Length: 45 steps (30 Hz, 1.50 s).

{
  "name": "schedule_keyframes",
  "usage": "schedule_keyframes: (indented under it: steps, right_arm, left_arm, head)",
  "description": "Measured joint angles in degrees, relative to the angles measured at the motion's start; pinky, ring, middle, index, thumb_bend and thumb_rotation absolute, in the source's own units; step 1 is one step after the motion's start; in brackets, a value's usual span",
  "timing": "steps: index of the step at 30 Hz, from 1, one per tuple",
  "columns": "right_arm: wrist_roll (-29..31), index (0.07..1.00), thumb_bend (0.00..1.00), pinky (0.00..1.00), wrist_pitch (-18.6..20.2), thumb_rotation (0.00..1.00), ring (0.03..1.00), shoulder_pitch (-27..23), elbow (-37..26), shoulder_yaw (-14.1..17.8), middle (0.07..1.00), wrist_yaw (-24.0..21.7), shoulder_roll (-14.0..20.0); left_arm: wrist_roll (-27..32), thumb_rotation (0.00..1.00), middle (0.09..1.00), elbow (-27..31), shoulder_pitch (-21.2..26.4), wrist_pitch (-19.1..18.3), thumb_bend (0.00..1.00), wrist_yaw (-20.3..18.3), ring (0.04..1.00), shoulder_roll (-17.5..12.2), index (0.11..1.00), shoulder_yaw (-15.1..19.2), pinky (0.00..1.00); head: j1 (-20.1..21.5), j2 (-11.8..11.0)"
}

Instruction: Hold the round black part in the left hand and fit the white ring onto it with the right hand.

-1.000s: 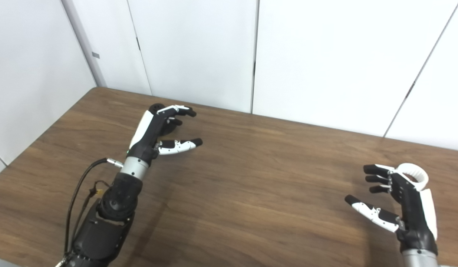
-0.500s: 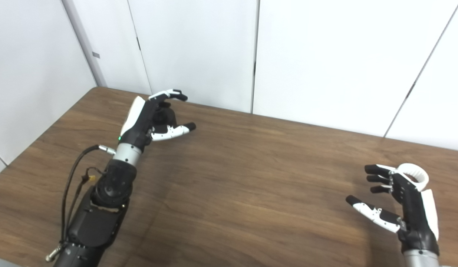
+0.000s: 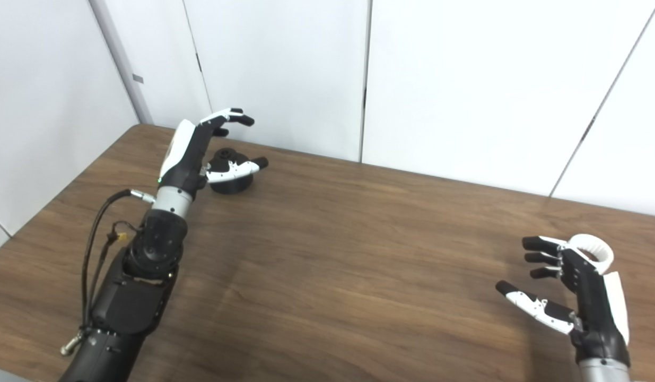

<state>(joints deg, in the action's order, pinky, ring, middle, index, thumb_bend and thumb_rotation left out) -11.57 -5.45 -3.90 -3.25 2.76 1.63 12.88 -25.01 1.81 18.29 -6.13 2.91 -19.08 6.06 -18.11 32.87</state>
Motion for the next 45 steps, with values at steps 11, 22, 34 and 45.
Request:
schedule_keyframes:
  steps: [11,22,34,45]
  right_arm:
    - [0.1,0.658,0.6,0.54,0.06,0.06,0.661,0.03,-0.01,0.02,0.692,-0.08,-0.01]
    - [0.07,0.656,0.59,0.53,0.18,0.06,0.648,0.03,-0.09,0.01,0.691,-0.12,-0.04]
    - [0.07,0.656,0.59,0.54,0.19,0.07,0.655,0.03,-0.12,0.0,0.694,-0.18,-0.1]
    - [-0.01,0.654,0.58,0.53,0.34,0.02,0.644,0.08,-0.79,0.01,0.69,-0.6,-0.28]
  left_arm:
    - [-4.23,0.26,0.925,-4.15,0.96,-2.87,0.9,1.2,0.961,-2.68,0.727,-0.66,0.8]
    - [-8.06,0.32,0.948,-7.4,3.69,-9.2,0.99,0.9,0.976,-5.24,0.75,-3.36,0.79]
    - [-9.1,0.37,0.975,-12.04,5.35,-11.06,1.0,1.01,1.0,-6.86,0.77,-5.21,0.85]
    - [-11.16,0.38,0.975,-15.51,6.8,-12.24,1.0,1.72,1.0,-7.77,0.765,-7.0,0.89]
  head:
    - [0.09,0.18]
    - [0.0,0.26]
    - [0.35,0.26]
    - [0.62,0.44]
